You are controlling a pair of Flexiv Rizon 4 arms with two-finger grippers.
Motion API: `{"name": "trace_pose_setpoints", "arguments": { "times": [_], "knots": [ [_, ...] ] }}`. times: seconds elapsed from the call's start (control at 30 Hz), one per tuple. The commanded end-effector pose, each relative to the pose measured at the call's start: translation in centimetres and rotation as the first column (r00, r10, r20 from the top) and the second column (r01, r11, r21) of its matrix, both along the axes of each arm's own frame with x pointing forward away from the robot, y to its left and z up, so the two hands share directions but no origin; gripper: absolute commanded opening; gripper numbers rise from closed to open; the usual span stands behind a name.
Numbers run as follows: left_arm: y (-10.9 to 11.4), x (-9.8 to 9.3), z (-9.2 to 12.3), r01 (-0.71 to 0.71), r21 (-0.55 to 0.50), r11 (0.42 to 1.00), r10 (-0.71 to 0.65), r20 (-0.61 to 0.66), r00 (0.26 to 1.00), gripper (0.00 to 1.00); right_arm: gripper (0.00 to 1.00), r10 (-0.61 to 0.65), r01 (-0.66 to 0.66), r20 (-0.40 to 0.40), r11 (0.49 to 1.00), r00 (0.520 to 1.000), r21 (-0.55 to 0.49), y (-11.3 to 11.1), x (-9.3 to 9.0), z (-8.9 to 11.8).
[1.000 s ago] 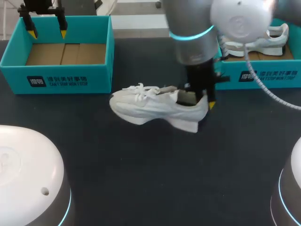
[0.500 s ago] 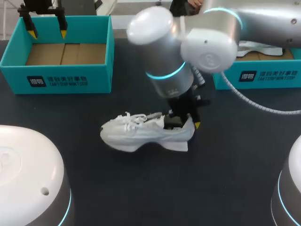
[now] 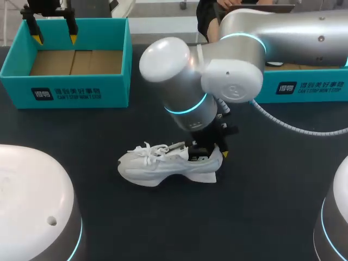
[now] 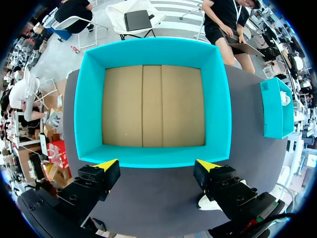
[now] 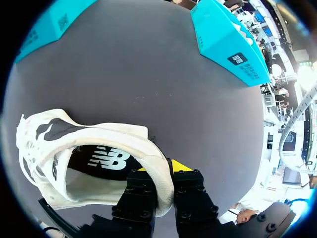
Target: Take the shoe out of the shoebox, open the shoe tongue, remove and reinsert the insole, then place the shoe into the shoebox
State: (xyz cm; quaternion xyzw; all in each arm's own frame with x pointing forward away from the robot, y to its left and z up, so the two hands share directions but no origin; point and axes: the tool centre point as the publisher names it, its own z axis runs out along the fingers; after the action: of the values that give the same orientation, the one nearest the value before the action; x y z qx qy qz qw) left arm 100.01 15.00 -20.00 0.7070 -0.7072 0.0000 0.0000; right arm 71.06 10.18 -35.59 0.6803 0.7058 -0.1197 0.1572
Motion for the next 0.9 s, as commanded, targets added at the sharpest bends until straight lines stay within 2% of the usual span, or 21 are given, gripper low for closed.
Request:
{"name": "trace_pose_setpoints", "arguments": {
  "times": [0.03, 0.13, 0.17, 0.2, 0.33, 0.5, 0.57, 0.6, 0.63, 0.67, 0.9],
  "knots": [
    [0.0, 0.0, 0.0, 0.0, 0.0, 1.0, 0.0, 0.0, 1.0, 1.0, 0.44, 0.001, -0.001, -0.002, 1.0, 1.0, 0.005, -0.1, -0.1, -0.4],
    [0.0, 0.0, 0.0, 0.0, 0.0, 1.0, 0.0, 0.0, 1.0, 1.0, 0.69, 0.015, -0.015, -0.002, 1.0, 1.0, 0.014, -0.4, -0.1, 0.1],
    [0.0, 0.0, 0.0, 0.0, 0.0, 1.0, 0.0, 0.0, 1.0, 1.0, 0.91, 0.026, -0.026, 0.003, 0.999, 1.0, 0.02, -0.5, -0.1, 0.4],
    [0.0, 0.0, 0.0, 0.0, 0.0, 1.0, 0.0, 0.0, 1.0, 1.0, 1.0, 0.035, -0.035, 0.005, 0.999, 0.999, 0.023, -0.5, -0.2, 0.8],
    [0.0, 0.0, 0.0, 0.0, 0.0, 1.0, 0.0, 0.0, 1.0, 1.0, 1.0, 0.09, -0.091, 0.011, 0.995, 0.996, 0.051, -0.8, -0.3, 2.4],
    [0.0, 0.0, 0.0, 0.0, 0.0, 1.0, 0.0, 0.0, 1.0, 1.0, 1.0, 0.293, -0.293, 0.016, 0.951, 0.956, 0.101, 0.4, -0.8, 5.1],
    [0.0, 0.0, 0.0, 0.0, 0.0, 1.0, 0.0, 0.0, 1.0, 1.0, 1.0, 0.416, -0.416, 0.035, 0.898, 0.909, 0.144, 1.3, -1.2, 6.3],
    [0.0, 0.0, 0.0, 0.0, 0.0, 1.0, 0.0, 0.0, 1.0, 1.0, 1.0, 0.508, -0.506, 0.045, 0.842, 0.86, 0.184, 1.8, -1.7, 6.9],
    [0.0, 0.0, 0.0, 0.0, 0.0, 1.0, 0.0, 0.0, 1.0, 1.0, 1.0, 0.586, -0.574, 0.018, 0.786, 0.81, 0.229, 2.4, -2.2, 7.4],
    [0.0, 0.0, 0.0, 0.0, 0.0, 1.0, 0.0, 0.0, 1.0, 1.0, 1.0, 0.628, -0.608, -0.02, 0.76, 0.778, 0.228, 3.0, -2.6, 7.9],
    [0.0, 0.0, 0.0, 0.0, 0.0, 1.0, 0.0, 0.0, 1.0, 1.0, 1.0, 0.628, -0.608, -0.02, 0.76, 0.778, 0.228, 3.0, -2.6, 7.9]
  ]
}}
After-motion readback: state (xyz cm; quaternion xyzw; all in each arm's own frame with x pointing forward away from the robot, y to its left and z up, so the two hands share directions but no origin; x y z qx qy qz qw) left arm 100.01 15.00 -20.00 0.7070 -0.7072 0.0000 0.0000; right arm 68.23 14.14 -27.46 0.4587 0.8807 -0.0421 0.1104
